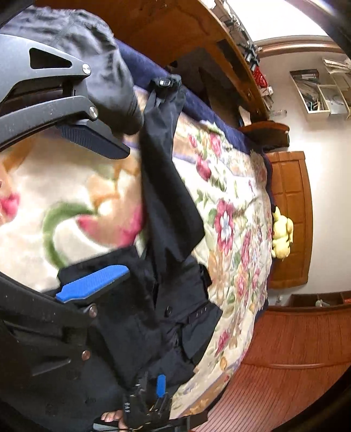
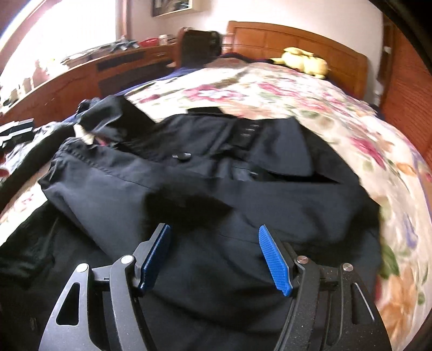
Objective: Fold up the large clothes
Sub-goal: 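Move the left tool to the other sleeve cuff and close on it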
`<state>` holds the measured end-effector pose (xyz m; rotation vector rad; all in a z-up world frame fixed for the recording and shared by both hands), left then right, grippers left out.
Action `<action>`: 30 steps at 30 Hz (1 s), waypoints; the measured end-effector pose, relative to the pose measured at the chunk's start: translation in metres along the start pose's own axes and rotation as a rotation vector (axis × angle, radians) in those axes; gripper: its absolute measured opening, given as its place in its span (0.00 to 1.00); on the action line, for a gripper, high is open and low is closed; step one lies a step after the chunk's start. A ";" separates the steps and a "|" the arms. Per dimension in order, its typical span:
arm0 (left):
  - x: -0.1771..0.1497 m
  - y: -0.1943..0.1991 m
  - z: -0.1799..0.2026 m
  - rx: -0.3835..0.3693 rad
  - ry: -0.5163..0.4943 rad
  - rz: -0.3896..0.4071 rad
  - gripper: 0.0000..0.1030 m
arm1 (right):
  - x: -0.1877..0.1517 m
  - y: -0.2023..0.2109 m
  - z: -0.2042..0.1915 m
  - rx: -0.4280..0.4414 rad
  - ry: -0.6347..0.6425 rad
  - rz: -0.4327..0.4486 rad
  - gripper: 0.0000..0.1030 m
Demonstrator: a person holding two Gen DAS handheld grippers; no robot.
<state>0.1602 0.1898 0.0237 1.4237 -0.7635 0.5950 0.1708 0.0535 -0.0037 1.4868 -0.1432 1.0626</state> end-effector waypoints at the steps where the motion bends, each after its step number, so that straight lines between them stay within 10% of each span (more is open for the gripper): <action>1: 0.002 0.000 -0.005 0.007 0.002 -0.002 0.79 | 0.000 -0.009 -0.001 0.009 0.008 -0.010 0.68; 30: 0.035 -0.123 -0.087 0.132 0.087 -0.163 0.79 | -0.012 -0.041 -0.011 0.058 -0.018 0.006 0.68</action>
Point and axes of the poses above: each gripper's, at about its wrist camera, not at the fingertips, and y roughly against the way its jaws point, z to its right, x to its top, the point moved 3 cm from there along -y, roughly the way its jaws point, and after that the axes turned 5 degrees about -x, right-handed, at the moved point
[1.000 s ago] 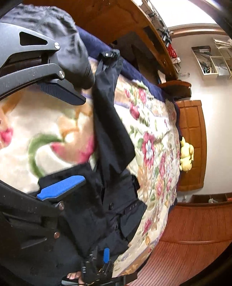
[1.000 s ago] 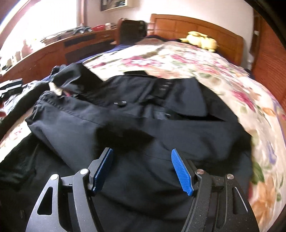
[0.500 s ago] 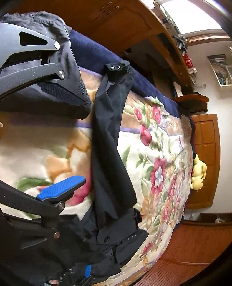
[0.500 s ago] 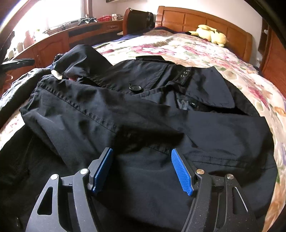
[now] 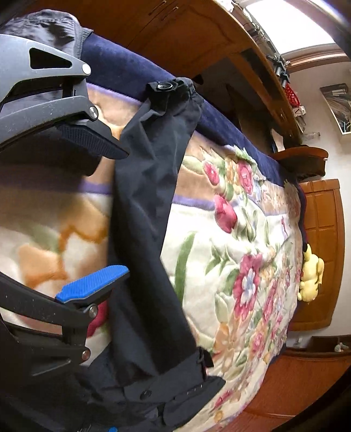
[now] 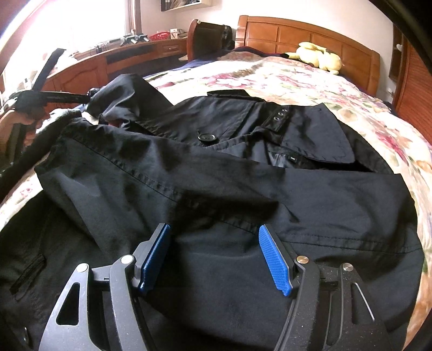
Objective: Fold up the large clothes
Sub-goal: 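Move the left tool to the other sleeve cuff and close on it, then lift the held sleeve with the left tool and carry it across the coat front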
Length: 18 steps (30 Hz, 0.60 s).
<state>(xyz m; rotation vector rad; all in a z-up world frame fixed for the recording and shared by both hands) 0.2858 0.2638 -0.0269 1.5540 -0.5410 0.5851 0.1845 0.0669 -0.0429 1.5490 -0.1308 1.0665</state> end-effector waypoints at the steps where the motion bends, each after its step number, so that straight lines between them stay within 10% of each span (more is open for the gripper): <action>1: 0.002 -0.003 -0.001 -0.005 0.003 0.000 0.79 | 0.000 0.001 0.002 0.007 -0.007 0.005 0.68; 11: 0.011 -0.026 0.003 -0.002 -0.086 -0.056 0.73 | -0.002 0.008 0.003 0.040 -0.018 0.032 0.68; 18: 0.007 -0.030 0.011 -0.039 -0.140 -0.113 0.07 | -0.001 0.007 0.002 0.056 -0.011 0.030 0.68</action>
Point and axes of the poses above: each gripper's, at about its wrist camera, not at the fingertips, and y roughly against the way its jaws point, z to its right, x to its top, the point moved 3 cm from there along -y, roughly the way its jaws point, and after that the axes turned 5 degrees about -x, right-handed, at the moved point
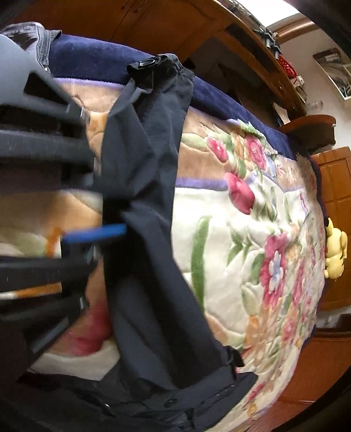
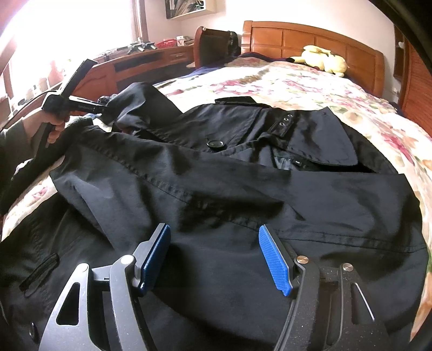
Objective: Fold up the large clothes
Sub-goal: 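Lift the held sleeve with the left tool and carry it across the coat front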
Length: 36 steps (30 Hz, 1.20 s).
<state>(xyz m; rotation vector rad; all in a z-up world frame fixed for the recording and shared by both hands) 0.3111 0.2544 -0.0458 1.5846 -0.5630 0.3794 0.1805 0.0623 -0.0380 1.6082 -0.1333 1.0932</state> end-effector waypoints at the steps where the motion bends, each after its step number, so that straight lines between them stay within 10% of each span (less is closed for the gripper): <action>1: 0.000 0.004 0.001 0.002 0.000 0.014 0.04 | 0.000 0.001 0.001 0.002 -0.002 0.002 0.68; 13: 0.039 0.119 0.047 0.024 -0.036 0.275 0.01 | 0.000 0.006 0.003 0.004 -0.033 0.031 0.68; 32: 0.013 0.183 0.212 -0.075 -0.246 0.276 0.02 | -0.006 0.030 0.009 0.023 -0.064 0.098 0.68; 36: -0.010 0.190 0.219 -0.090 -0.257 0.262 0.18 | -0.007 0.030 0.010 0.020 -0.069 0.098 0.68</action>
Point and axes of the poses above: each gripper's, at about its wrist camera, not at the fingertips, and y roughly against the way its jaws point, z to its right, x to its top, the point moved 3 cm from there along -y, roughly the way its jaws point, and after that the axes turned 5 degrees about -x, right-handed, at the moved point
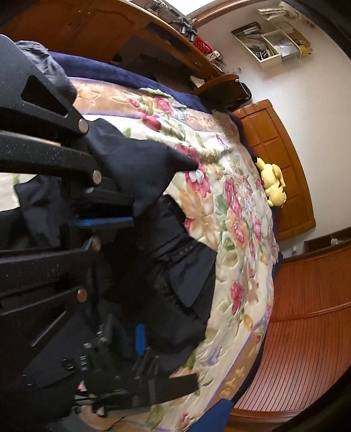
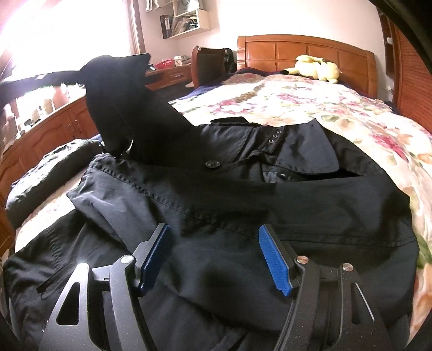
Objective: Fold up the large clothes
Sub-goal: 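Lift the held sleeve with the left tool and carry it across the coat front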
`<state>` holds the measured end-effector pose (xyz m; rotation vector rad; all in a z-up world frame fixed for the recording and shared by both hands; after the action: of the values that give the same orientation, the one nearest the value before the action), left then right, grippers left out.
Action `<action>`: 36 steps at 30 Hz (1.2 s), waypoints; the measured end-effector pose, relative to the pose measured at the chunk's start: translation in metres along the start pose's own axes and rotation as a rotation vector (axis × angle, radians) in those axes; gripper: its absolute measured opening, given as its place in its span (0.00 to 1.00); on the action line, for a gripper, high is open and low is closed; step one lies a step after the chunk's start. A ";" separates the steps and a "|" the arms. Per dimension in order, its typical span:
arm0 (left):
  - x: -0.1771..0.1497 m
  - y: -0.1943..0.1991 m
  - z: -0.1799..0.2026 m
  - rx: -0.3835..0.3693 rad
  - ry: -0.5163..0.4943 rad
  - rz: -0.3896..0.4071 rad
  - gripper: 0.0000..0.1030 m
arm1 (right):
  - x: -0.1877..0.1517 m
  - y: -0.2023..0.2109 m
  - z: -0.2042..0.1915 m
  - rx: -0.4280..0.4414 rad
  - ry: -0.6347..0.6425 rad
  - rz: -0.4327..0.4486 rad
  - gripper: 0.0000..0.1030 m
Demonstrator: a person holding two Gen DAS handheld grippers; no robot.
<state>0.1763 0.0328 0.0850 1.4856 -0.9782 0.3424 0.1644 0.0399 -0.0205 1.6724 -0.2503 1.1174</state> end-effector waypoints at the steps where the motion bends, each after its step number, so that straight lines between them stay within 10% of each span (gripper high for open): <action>1: -0.003 0.003 0.001 -0.006 0.002 0.000 0.28 | 0.000 0.000 0.000 -0.002 -0.001 0.001 0.68; 17: -0.080 0.001 -0.073 0.055 0.184 -0.011 0.48 | 0.002 0.027 -0.007 -0.027 0.018 0.074 0.80; 34: -0.083 -0.103 -0.131 0.112 0.237 -0.081 0.48 | -0.003 0.038 -0.009 -0.020 0.025 0.134 0.88; 36: -0.077 -0.098 -0.134 0.082 0.263 -0.028 0.31 | -0.003 0.037 -0.009 -0.026 0.026 0.135 0.88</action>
<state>0.2472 0.1729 -0.0096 1.4827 -0.7405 0.5478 0.1338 0.0311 0.0015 1.6362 -0.3636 1.2305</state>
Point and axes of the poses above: each gripper's, at about its wrist camera, not at the fingertips, and y roughly against the way its jaws point, z to its right, x to its top, the point moved 3 cm from there along -y, roughly the way its jaws point, and after that the axes turned 5 degrees about -x, right-handed, at the moved point
